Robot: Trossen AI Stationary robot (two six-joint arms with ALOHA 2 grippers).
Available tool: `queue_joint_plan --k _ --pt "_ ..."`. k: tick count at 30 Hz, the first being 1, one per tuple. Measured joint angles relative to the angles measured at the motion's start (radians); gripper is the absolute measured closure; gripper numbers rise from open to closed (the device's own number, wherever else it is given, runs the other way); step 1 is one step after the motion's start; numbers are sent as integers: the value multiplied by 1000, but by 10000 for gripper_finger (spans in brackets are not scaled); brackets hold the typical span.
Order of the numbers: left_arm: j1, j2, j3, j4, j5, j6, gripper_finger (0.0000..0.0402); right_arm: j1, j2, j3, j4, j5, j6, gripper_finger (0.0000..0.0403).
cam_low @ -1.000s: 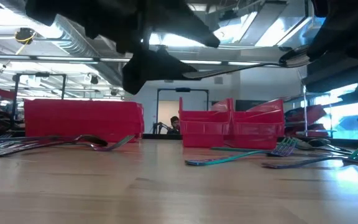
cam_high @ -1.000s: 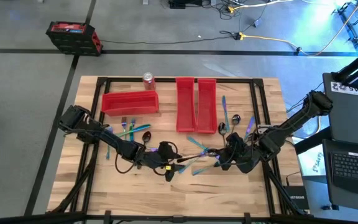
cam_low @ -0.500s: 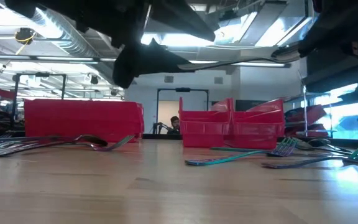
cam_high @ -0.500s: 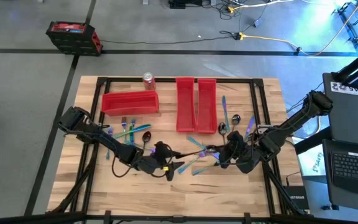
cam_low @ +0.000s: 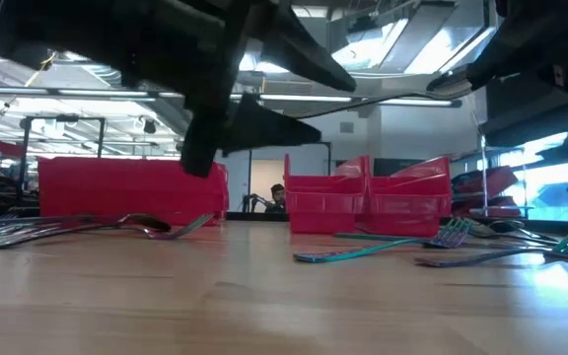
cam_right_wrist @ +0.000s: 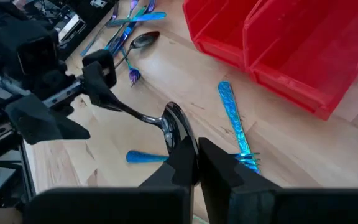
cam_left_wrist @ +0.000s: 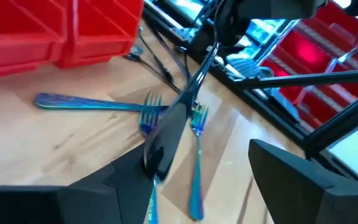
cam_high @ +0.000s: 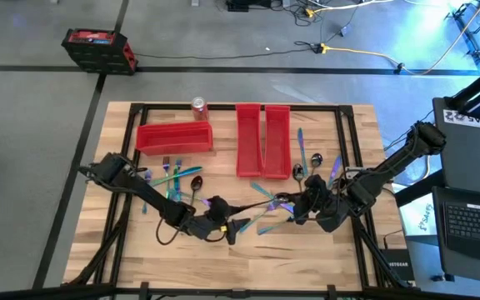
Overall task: Sort silverware
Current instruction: Put the black spoon into the middle red bin
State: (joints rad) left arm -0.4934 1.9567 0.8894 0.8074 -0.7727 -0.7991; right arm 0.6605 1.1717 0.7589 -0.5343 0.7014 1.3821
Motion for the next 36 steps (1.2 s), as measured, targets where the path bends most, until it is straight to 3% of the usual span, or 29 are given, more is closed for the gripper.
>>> queue_joint_plan --k 13,36 --pt "-5 19 0 122 11 147 163 0 0 0 10 -40 -4 403" --pt "5 19 0 115 37 175 163 0 -2 0 22 -20 -53 403"
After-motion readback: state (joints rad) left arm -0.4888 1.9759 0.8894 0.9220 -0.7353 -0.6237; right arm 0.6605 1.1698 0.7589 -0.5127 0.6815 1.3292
